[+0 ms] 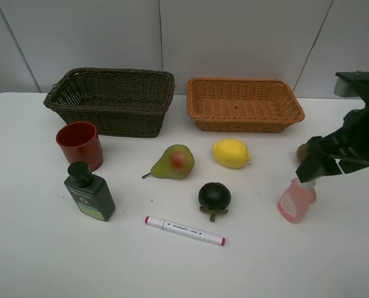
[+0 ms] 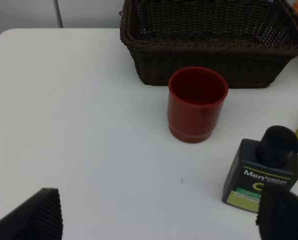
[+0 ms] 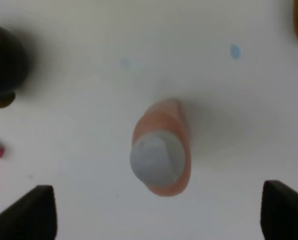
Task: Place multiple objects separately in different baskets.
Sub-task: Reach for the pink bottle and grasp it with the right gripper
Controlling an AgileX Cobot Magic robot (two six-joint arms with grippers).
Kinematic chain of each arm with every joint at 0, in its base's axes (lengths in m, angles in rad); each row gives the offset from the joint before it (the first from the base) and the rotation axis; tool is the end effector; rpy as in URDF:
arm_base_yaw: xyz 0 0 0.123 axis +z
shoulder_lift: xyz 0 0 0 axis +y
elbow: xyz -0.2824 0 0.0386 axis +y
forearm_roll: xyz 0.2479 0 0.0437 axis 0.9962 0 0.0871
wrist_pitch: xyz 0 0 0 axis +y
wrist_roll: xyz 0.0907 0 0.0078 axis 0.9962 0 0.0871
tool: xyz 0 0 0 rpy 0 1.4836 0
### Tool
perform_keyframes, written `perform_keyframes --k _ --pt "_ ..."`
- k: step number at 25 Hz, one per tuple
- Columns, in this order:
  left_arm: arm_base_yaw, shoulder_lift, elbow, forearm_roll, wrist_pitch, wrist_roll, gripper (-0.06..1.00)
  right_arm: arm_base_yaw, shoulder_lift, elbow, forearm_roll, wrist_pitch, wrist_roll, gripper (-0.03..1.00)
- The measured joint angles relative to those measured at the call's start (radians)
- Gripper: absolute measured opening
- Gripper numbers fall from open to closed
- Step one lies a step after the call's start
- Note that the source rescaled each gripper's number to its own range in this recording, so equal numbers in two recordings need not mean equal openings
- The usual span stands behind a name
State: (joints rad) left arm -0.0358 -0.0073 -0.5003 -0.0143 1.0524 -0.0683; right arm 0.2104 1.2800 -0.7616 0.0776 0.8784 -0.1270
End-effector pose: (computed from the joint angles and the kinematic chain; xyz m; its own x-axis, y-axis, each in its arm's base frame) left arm -0.0057 -0.0009 0.2779 -0.4438 -0.0595 -0.8942 0.0135 0.9972 -0.0730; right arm 0.2106 0.0505 0.2319 -0.9243 -0.2763 -0.2633 -0.2960 0.9545 0.0374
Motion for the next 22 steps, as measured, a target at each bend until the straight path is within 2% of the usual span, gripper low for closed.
perform_keyframes --k 22 --pt "0.0 0.0 0.0 0.0 0.0 0.0 1.0 0.001 0.234 0.0 -0.03 -0.11 0.0 0.86"
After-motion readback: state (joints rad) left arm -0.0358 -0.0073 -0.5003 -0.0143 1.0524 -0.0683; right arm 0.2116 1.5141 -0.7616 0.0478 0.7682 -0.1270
